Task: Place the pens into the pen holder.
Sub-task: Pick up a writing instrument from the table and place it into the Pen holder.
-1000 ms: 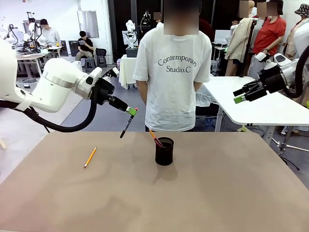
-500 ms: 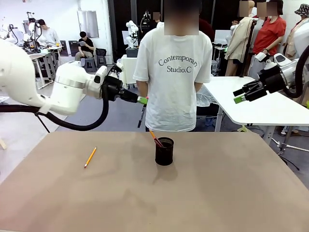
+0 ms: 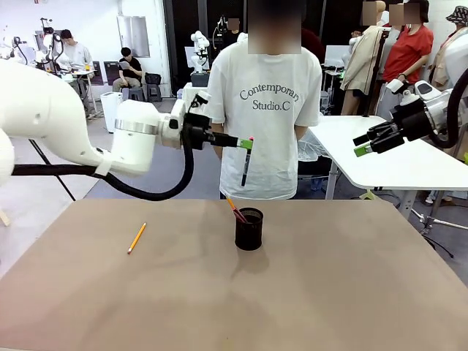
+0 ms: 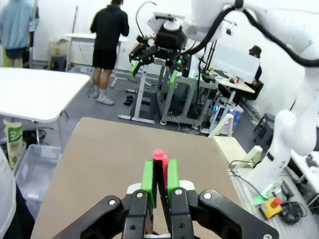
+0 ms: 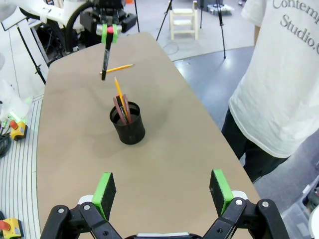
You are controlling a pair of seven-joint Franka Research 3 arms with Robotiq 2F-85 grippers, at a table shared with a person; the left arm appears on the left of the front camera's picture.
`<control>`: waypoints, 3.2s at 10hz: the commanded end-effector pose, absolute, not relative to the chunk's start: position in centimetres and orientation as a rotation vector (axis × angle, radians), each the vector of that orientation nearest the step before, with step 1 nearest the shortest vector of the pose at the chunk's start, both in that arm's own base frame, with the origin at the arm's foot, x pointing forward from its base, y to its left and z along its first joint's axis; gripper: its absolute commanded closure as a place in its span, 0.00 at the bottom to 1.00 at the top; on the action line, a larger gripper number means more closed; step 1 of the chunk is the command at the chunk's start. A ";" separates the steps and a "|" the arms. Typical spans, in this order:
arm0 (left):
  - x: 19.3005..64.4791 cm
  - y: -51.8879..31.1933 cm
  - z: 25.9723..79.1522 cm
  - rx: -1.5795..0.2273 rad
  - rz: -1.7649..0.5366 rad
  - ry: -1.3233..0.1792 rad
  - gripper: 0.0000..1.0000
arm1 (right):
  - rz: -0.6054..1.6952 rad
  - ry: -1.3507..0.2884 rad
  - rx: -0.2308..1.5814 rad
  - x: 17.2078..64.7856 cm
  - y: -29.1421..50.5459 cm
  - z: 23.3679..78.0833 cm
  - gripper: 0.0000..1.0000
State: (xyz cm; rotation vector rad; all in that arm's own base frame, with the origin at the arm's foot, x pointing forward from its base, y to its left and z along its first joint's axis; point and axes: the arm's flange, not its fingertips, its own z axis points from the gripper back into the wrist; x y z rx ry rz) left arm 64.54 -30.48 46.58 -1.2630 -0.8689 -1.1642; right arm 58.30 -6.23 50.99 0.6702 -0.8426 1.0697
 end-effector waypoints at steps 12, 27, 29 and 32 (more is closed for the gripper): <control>69.0 -33.9 38.0 -1.326 -1.308 -0.921 1.00 | 1.071 -0.845 0.666 58.4 -6.1 51.2 0.00; 68.8 -32.7 36.1 -1.316 -1.272 -0.860 0.00 | 1.071 -0.845 0.666 58.4 -6.1 51.2 0.00; 68.8 -32.7 36.1 -1.316 -1.272 -0.860 0.00 | 1.071 -0.845 0.666 58.4 -6.1 51.2 0.00; 68.8 -32.7 36.1 -1.316 -1.272 -0.860 0.00 | 1.071 -0.845 0.666 58.4 -6.1 51.2 0.00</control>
